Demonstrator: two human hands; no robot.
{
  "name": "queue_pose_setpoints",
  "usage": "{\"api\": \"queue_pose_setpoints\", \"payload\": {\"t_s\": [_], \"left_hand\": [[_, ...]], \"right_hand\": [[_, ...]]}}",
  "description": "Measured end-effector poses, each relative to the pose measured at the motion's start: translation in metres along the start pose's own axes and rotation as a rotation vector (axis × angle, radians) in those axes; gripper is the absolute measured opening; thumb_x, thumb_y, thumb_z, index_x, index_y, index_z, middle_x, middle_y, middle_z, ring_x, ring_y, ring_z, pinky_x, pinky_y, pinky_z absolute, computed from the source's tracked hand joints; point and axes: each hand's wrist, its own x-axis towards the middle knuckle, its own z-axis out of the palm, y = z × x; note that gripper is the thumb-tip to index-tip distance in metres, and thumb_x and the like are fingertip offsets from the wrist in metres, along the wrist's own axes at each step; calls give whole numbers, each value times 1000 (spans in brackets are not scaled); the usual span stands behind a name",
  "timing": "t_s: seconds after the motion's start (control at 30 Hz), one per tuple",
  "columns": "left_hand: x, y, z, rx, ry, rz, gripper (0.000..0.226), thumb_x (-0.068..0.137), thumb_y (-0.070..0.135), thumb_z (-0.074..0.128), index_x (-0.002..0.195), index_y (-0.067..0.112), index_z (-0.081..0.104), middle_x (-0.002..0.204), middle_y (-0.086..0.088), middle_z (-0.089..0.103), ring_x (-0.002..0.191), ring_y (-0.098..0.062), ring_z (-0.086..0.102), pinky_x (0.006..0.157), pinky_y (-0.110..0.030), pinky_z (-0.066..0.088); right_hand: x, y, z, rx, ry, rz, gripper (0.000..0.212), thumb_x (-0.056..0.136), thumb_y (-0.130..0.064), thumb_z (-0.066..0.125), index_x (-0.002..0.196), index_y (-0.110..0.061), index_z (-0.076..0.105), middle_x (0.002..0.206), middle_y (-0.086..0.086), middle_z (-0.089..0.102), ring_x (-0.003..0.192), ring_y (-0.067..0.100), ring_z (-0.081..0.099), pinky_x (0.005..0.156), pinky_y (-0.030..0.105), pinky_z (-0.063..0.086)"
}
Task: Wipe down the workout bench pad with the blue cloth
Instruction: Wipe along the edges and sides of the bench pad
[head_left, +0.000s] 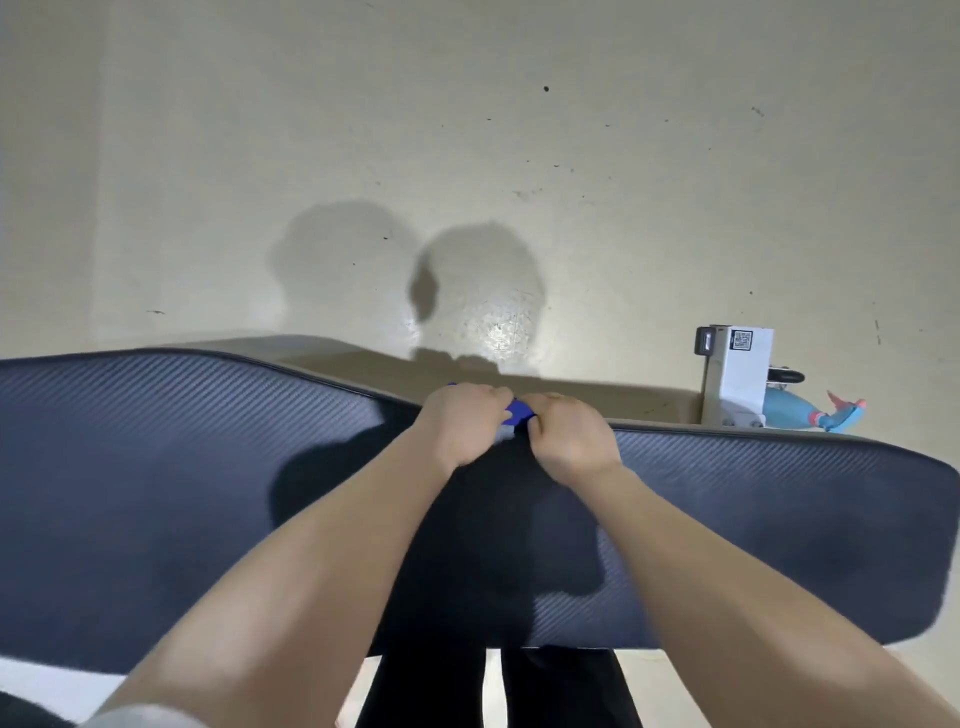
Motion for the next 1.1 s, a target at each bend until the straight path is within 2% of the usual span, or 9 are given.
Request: {"api": "queue_pose_setpoints", "payload": {"t_s": [0.13, 0.33, 0.43, 0.5, 0.57, 0.63, 0.73, 0.93, 1.1], "left_hand": [[17, 29, 5, -207, -59, 19, 21, 96, 16, 37, 110, 9, 51, 113, -10, 60, 101, -29, 55, 69, -33, 36], [-2, -1, -7, -109, -36, -85, 30, 93, 12, 36, 116, 18, 53, 116, -5, 60, 108, -26, 56, 70, -31, 35], [-30, -63, -10, -33, 15, -178, 28, 94, 17, 38, 112, 27, 56, 114, 3, 65, 108, -19, 58, 90, -29, 39], [-40, -94, -22, -2, -58, -242, 28, 93, 21, 38, 110, 32, 57, 109, 8, 68, 108, -12, 57, 113, -32, 18], [-36, -102, -31, 0, -110, -265, 31, 95, 21, 35, 114, 33, 57, 108, 7, 69, 111, -13, 56, 117, -34, 7], [-29, -89, -33, -73, -158, -231, 30, 97, 25, 35, 115, 30, 58, 110, 3, 68, 112, -18, 55, 111, -33, 22], [-15, -51, -25, -211, -178, -149, 27, 97, 30, 38, 111, 22, 60, 111, -1, 67, 104, -24, 58, 85, -34, 43], [4, -15, -22, -210, -188, -96, 26, 98, 26, 38, 116, 19, 56, 117, -6, 62, 107, -27, 56, 80, -36, 44], [-32, -89, -44, -120, -136, -217, 27, 96, 27, 41, 113, 28, 62, 111, -1, 64, 96, -22, 59, 72, -30, 43]], "right_hand": [[-9, 27, -18, -9, -39, 88, 24, 84, -7, 40, 96, -10, 60, 95, 11, 63, 86, 31, 55, 66, 32, 41], [12, -17, -6, 59, -68, 73, 27, 81, -7, 39, 97, -9, 61, 97, 16, 66, 91, 35, 56, 71, 32, 41], [31, -72, 24, 71, -25, -86, 37, 81, -14, 35, 106, -6, 61, 102, 20, 66, 97, 37, 58, 76, 36, 42], [41, -96, 33, 76, -61, -130, 29, 87, -11, 39, 108, -4, 58, 104, 18, 65, 96, 36, 57, 73, 33, 39], [51, -94, 33, 89, -134, -160, 27, 88, -11, 40, 109, -6, 56, 103, 17, 65, 93, 35, 57, 72, 32, 39], [51, -73, 25, 117, -202, -172, 29, 84, -14, 38, 105, -12, 58, 97, 15, 66, 87, 35, 58, 73, 34, 47], [36, -34, 6, 52, -225, -150, 26, 83, -14, 39, 97, -13, 61, 90, 13, 67, 82, 34, 59, 70, 37, 48], [29, -7, -19, -134, -284, -127, 25, 86, -12, 38, 98, -11, 59, 95, 14, 67, 83, 33, 58, 69, 34, 42], [38, -89, 7, -67, -244, -225, 30, 89, -9, 39, 116, -8, 50, 110, 19, 62, 96, 38, 57, 74, 35, 40]]}}
